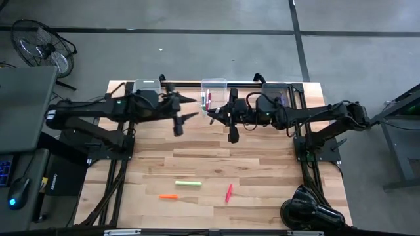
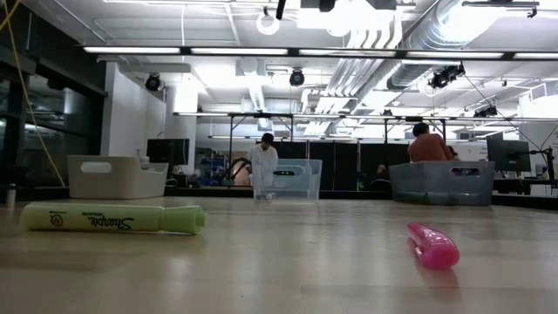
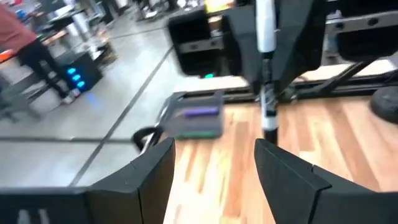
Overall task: Pick & Place Markers
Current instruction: Put the black marker pen into the transparent bin
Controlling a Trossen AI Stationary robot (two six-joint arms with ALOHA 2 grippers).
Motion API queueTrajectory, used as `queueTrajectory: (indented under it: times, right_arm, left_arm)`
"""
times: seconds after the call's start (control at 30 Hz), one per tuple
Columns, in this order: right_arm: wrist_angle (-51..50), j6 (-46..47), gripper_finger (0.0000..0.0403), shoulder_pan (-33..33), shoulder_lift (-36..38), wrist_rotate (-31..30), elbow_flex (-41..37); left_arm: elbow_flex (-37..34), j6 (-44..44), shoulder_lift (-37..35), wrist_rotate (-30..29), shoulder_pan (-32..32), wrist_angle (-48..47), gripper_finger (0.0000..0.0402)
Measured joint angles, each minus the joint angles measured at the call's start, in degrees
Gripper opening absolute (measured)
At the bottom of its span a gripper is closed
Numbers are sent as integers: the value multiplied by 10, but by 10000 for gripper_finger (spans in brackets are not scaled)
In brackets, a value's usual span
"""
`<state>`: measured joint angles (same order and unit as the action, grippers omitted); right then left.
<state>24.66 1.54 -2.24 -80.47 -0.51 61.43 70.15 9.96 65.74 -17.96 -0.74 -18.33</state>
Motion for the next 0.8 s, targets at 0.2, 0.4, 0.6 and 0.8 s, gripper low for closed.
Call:
queueTrajectory:
  times: [0.2, 0.4, 0.6, 0.8]
  right_arm:
    - [-29, 14, 23, 0, 1, -24, 0]
    - [-71, 45, 23, 0, 1, -61, 0]
    - [-101, 104, 23, -19, 1, -77, 0]
    - [-153, 177, 23, -46, 1, -101, 0]
  left_arm:
    - [1, -89, -72, -91, 0, -144, 204]
    - [0, -280, -110, -159, 0, -346, 187]
    - [-17, -423, -119, -156, 0, -475, 177]
    - [-77, -479, -119, -135, 0, -500, 176]
